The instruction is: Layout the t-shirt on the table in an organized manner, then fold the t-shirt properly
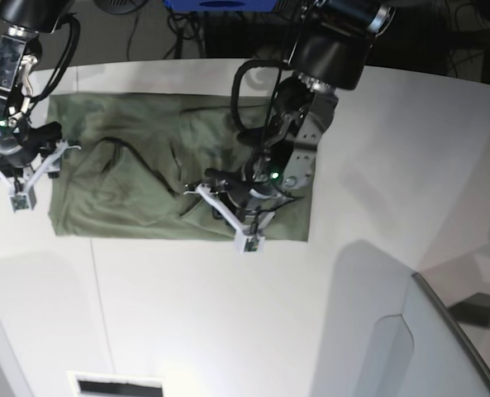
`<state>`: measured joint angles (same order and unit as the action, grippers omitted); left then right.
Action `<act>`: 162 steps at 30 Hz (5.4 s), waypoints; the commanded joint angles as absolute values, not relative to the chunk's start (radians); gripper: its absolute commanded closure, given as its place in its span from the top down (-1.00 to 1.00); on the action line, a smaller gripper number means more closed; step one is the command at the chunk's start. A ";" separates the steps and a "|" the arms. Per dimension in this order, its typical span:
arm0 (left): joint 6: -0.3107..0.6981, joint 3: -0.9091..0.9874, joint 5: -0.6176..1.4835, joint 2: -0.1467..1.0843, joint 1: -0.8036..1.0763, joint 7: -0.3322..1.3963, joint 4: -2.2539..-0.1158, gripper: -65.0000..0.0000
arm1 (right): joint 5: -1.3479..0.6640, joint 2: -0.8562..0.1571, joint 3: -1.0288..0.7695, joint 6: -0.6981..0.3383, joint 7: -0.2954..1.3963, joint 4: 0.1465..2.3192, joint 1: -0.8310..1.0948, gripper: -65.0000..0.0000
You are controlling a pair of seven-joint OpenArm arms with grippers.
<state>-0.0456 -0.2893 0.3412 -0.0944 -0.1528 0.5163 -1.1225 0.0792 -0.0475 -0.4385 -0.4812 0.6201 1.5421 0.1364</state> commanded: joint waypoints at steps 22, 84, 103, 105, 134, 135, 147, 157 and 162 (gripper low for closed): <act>-0.053 -0.547 0.611 -0.053 -0.378 0.249 -0.981 -1.00 | 0.071 -0.053 -0.440 -0.581 0.604 1.607 0.137 -0.25; -0.239 0.012 0.608 0.389 0.447 0.242 -1.503 -1.00 | 0.071 0.077 -0.012 -0.568 0.725 1.518 -0.053 -1.00; -0.160 0.150 0.608 0.383 0.458 0.242 -1.504 -1.00 | -0.047 0.110 0.012 -0.567 0.788 1.517 0.226 -1.00; -0.160 0.151 0.608 0.387 0.458 0.242 -1.503 -1.00 | -0.047 0.110 0.010 -0.567 0.786 1.515 0.246 -1.00; -0.036 0.148 0.608 0.355 0.456 0.242 -1.503 -1.00 | -0.051 -0.102 -0.901 -0.698 1.079 1.283 -0.165 1.00; -0.036 0.148 0.608 0.355 0.456 0.242 -1.503 -1.00 | -0.053 -0.130 -0.928 -0.698 1.079 1.208 -0.191 1.00; -0.036 0.140 0.608 0.355 0.456 0.243 -1.503 -1.00 | -0.349 -0.291 -0.811 -0.698 1.079 0.814 -0.222 1.00; -0.036 0.148 0.608 0.355 0.453 0.243 -1.442 -1.00 | -0.418 -0.222 -0.754 -0.698 1.086 0.816 -0.182 1.00; -0.036 0.150 0.608 0.355 0.453 0.243 -1.426 -1.00 | -0.415 -0.194 -0.753 -0.698 1.118 0.835 -0.166 0.93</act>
<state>-0.0402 0.1425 0.6071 0.3412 0.4522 0.2646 -1.4143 -0.4976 -0.2081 -0.7628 -0.7208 1.0206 0.8486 -0.1886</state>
